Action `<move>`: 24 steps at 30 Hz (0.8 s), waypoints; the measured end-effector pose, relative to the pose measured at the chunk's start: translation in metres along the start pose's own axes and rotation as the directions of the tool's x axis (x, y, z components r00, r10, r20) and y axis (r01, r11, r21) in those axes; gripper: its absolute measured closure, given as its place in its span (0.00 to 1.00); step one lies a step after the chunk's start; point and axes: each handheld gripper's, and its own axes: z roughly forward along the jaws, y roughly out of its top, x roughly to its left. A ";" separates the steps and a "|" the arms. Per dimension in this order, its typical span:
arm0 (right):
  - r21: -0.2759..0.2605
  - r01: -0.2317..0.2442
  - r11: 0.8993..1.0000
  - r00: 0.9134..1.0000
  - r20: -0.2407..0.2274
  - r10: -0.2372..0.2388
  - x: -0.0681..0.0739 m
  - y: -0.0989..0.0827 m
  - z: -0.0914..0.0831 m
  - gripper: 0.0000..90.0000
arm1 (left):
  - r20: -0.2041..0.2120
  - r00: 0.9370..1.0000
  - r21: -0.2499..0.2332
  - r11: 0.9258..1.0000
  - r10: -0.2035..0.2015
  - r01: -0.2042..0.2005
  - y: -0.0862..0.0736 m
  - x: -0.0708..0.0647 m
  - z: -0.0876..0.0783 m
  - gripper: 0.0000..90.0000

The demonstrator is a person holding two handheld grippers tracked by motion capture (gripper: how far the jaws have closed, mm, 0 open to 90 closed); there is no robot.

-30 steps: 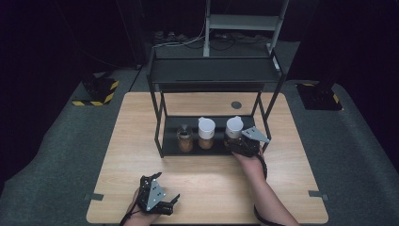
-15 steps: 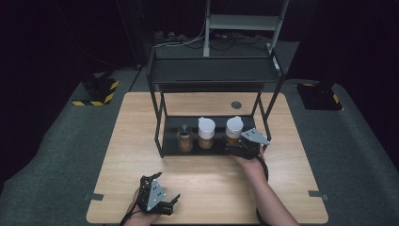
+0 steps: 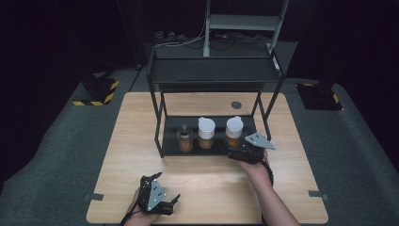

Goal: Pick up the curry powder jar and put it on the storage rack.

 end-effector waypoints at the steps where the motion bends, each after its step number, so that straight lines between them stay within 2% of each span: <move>1: -0.001 -0.003 1.000 1.000 -0.004 0.003 0.000 0.000 -0.002 0.00 | 0.000 1.000 0.001 1.000 0.000 0.000 0.000 0.000 0.000 0.01; 12: 0.003 0.024 1.000 0.999 -0.030 -0.024 0.003 -0.003 -0.033 0.00 | -0.010 1.000 0.007 1.000 -0.020 0.020 0.001 0.000 0.001 0.01; 19: -0.009 0.070 0.998 0.997 -0.031 -0.070 0.008 -0.010 -0.054 0.00 | -0.010 1.000 0.006 1.000 -0.002 0.002 0.001 -0.002 0.001 0.01; 24: -0.012 0.110 0.994 0.994 -0.023 -0.110 0.014 -0.020 -0.070 0.00 | -0.012 1.000 0.001 1.000 -0.009 0.009 0.000 -0.001 0.000 0.01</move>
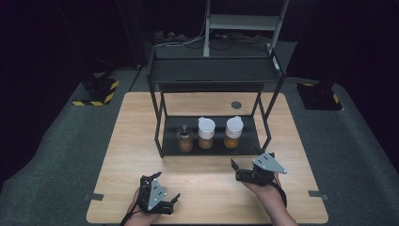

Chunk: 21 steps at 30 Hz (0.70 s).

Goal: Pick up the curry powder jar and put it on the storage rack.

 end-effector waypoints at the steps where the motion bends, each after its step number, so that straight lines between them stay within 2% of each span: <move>1: 0.002 0.000 1.000 1.000 0.001 0.000 0.001 -0.002 -0.003 0.00 | -0.002 1.000 -0.001 1.000 -0.002 0.002 0.000 0.000 0.000 0.01; 21: 0.098 0.052 0.994 0.998 0.035 -0.056 0.008 -0.037 -0.036 0.00 | -0.001 1.000 -0.002 1.000 -0.001 0.001 0.000 0.000 0.000 0.01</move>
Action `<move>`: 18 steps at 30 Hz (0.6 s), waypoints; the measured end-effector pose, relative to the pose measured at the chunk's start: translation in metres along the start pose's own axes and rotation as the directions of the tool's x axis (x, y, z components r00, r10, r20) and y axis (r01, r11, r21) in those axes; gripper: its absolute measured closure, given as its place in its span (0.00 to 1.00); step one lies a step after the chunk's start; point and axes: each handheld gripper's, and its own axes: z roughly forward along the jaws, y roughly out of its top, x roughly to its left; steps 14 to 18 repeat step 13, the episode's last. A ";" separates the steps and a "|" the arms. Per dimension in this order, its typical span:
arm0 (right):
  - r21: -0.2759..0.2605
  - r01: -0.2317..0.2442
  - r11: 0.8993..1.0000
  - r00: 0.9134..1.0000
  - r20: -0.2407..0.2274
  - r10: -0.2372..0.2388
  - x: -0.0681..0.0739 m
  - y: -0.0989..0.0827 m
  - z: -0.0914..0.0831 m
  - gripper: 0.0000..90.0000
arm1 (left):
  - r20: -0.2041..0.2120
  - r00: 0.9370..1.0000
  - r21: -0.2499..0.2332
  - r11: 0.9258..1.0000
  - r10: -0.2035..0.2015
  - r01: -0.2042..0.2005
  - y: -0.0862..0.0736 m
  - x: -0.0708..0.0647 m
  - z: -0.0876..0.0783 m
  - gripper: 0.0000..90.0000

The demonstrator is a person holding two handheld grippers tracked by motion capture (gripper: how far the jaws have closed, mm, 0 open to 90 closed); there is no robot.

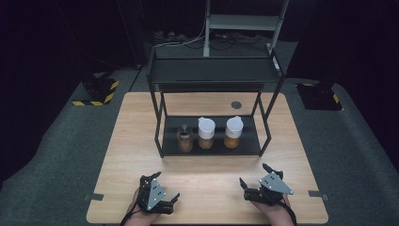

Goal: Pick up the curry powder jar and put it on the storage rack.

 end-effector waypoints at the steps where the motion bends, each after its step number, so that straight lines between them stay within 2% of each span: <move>1: 0.010 0.005 1.000 1.000 0.000 -0.005 0.001 0.000 0.000 0.00 | 0.001 1.000 0.000 1.000 0.000 0.000 0.000 0.000 0.000 0.01; 3: 0.028 0.028 0.999 1.000 0.006 -0.028 0.002 -0.001 -0.001 0.00 | 0.001 1.000 0.000 1.000 0.000 0.000 0.000 0.000 0.000 0.01; 9: 0.061 0.035 0.998 0.999 0.005 -0.035 0.001 -0.004 -0.001 0.00 | 0.004 1.000 -0.003 1.000 -0.006 0.006 -0.001 0.001 0.000 0.01; 18: 0.059 0.030 0.998 0.999 0.007 -0.031 0.001 -0.003 -0.002 0.00 | 0.005 1.000 -0.004 1.000 -0.008 0.008 -0.001 0.001 0.000 0.01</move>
